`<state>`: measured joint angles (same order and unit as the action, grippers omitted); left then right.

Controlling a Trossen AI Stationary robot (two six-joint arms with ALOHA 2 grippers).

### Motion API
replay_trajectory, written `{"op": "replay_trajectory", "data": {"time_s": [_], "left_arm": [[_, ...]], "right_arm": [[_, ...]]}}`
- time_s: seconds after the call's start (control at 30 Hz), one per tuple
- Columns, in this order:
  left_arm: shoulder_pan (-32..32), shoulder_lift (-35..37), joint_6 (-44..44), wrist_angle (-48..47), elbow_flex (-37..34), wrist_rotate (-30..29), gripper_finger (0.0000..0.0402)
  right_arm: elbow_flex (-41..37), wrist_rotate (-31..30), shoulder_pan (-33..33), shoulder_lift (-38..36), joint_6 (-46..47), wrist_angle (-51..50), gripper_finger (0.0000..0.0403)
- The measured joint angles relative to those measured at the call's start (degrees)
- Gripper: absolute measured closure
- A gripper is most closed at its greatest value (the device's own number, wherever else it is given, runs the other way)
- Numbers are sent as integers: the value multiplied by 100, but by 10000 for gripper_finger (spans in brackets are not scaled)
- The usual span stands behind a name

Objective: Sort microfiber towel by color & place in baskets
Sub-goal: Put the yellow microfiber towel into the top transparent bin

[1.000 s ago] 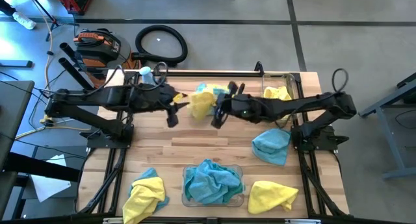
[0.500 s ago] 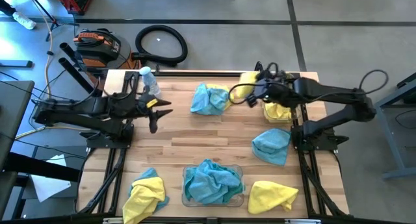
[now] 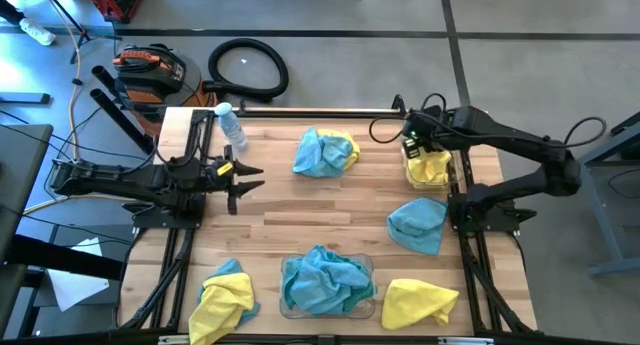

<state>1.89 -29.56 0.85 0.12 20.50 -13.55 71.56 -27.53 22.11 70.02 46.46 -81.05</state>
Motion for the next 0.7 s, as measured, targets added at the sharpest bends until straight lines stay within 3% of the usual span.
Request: {"op": "replay_trajectory", "data": {"time_s": [0.3,0.47,0.7], "left_arm": [[0,-49,43,-84,-113,-6,275],[0,-70,43,-86,-108,-6,275],[0,-70,43,-92,-108,-6,275]], "right_arm": [[-1149,754,1299,0,-502,947,395],[-2020,1343,1967,2,-1029,2047,393],[-3156,1457,2212,4,-1317,3475,340]]}}
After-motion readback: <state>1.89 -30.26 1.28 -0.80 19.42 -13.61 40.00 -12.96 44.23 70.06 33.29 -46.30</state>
